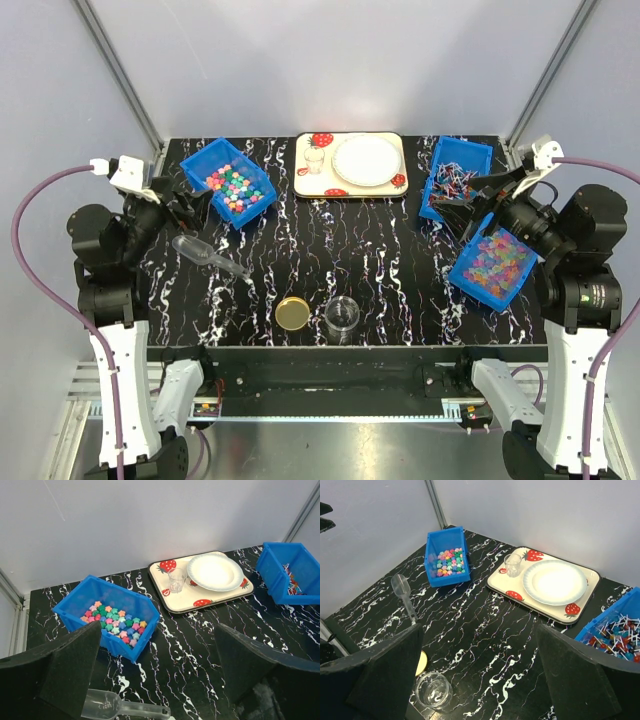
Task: Pack the candies
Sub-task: Pick up the spatula from the center of the board.
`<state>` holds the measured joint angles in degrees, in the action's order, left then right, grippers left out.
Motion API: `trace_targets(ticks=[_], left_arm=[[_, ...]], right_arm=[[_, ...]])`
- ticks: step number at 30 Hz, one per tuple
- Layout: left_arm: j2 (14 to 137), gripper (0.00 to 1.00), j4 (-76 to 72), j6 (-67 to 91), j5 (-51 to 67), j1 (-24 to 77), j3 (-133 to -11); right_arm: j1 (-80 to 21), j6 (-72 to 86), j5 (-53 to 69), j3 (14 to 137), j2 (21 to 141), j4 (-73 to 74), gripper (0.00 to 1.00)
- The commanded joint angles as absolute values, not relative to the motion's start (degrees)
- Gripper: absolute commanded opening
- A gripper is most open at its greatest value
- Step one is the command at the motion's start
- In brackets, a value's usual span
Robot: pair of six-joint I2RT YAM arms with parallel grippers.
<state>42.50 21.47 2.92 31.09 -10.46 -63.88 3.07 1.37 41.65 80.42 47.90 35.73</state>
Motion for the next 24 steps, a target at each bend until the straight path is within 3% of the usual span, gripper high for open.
trace_targets(ticks=[1,10,24], left_arm=[[42.28,0.99,18.28,3.08,31.90,-10.72,-63.81],[42.27,0.99,18.19,2.81,33.22,-10.90,-63.46],[44.47,0.99,20.65,-3.16,29.80,-11.16,-65.82]], right_arm=[[3.52,1.58,42.71,80.07,47.81,33.57,1.00],[3.52,0.36,42.71,77.79,47.81,32.26,1.00],[3.43,2.72,52.90,75.32,53.61,27.77,1.00]])
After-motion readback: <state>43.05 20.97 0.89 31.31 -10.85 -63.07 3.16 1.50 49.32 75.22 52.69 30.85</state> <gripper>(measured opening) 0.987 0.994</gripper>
